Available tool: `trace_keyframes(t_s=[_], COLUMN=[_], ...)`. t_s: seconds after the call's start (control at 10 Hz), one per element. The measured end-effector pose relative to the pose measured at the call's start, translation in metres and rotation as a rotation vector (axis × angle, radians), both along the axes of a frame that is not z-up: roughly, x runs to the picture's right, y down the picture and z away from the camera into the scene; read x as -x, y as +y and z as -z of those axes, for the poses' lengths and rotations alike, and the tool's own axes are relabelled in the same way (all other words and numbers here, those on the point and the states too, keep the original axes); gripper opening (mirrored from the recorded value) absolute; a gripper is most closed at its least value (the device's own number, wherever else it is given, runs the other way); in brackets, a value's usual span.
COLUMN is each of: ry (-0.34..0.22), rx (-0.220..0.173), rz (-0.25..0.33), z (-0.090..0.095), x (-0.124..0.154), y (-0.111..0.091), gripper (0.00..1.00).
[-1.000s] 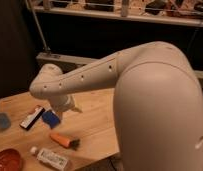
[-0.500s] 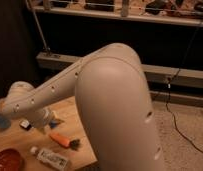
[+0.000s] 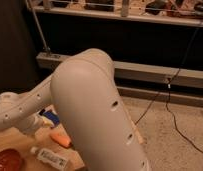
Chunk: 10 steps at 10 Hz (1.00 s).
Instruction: Push the ceramic bowl across the table
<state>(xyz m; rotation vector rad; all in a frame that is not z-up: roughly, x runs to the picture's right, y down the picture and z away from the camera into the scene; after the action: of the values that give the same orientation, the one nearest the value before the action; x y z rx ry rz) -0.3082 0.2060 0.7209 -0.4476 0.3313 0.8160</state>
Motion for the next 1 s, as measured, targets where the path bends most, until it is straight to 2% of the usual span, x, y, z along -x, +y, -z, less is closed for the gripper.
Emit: trace_keyframes(t_s=[0.5, 1.0], ry=[-0.027, -0.061], rx=[-0.035, -0.023], rz=[0.066, 0.141], z=[-0.009, -0.01], x=[0.028, 0.055], y=[0.014, 0.039], gripper=[0.65, 0.65])
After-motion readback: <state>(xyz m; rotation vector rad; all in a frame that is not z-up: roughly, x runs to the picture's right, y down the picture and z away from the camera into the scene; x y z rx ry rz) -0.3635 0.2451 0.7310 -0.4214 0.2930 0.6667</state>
